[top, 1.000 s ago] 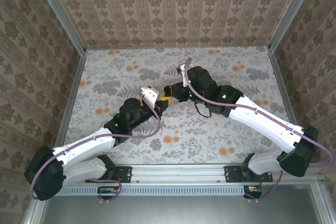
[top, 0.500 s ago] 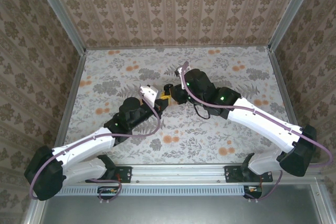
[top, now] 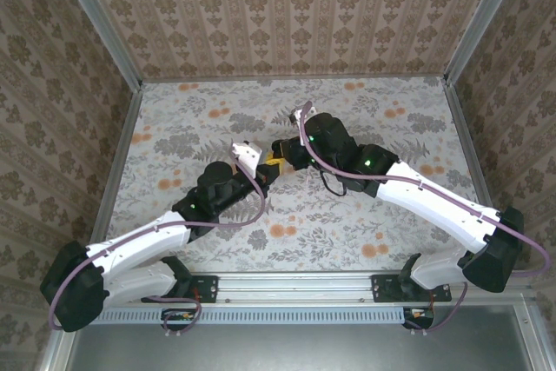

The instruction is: Insert wireless bluetooth earbuds into charging case

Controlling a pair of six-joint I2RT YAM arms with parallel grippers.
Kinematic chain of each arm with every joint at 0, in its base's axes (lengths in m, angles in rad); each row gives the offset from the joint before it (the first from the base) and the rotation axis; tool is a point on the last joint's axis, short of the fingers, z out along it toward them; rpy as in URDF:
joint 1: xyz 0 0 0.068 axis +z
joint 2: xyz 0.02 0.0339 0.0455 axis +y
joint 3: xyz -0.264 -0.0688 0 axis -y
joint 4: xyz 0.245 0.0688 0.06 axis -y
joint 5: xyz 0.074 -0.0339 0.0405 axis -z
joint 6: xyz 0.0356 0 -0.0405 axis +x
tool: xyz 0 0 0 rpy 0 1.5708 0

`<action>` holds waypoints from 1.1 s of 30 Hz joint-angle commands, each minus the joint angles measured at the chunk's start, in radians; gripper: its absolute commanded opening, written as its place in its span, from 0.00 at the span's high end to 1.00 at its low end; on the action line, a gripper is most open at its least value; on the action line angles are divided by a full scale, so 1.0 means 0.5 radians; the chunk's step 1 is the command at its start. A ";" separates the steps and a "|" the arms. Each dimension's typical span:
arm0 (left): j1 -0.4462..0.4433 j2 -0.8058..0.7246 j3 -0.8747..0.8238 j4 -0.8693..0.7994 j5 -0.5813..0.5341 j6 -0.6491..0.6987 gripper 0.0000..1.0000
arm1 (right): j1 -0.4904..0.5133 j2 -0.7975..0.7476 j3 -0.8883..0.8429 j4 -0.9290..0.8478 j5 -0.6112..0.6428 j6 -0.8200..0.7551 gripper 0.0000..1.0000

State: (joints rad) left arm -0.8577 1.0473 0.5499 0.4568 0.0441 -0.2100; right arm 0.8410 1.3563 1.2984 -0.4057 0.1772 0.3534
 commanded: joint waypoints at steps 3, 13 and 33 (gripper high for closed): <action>-0.014 -0.021 0.081 0.043 -0.005 -0.039 1.00 | 0.012 0.010 -0.017 0.050 0.057 -0.057 0.78; -0.015 -0.027 0.091 0.038 -0.010 -0.052 1.00 | 0.013 0.027 -0.061 0.070 0.043 -0.082 0.78; -0.015 -0.021 0.118 0.022 -0.036 -0.036 1.00 | 0.046 -0.117 -0.232 0.149 -0.063 -0.219 0.78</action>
State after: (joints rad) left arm -0.8589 1.0473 0.5629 0.4213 0.0402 -0.2173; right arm 0.8505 1.3262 1.2037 -0.3176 0.1757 0.2680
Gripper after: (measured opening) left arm 0.092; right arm 0.217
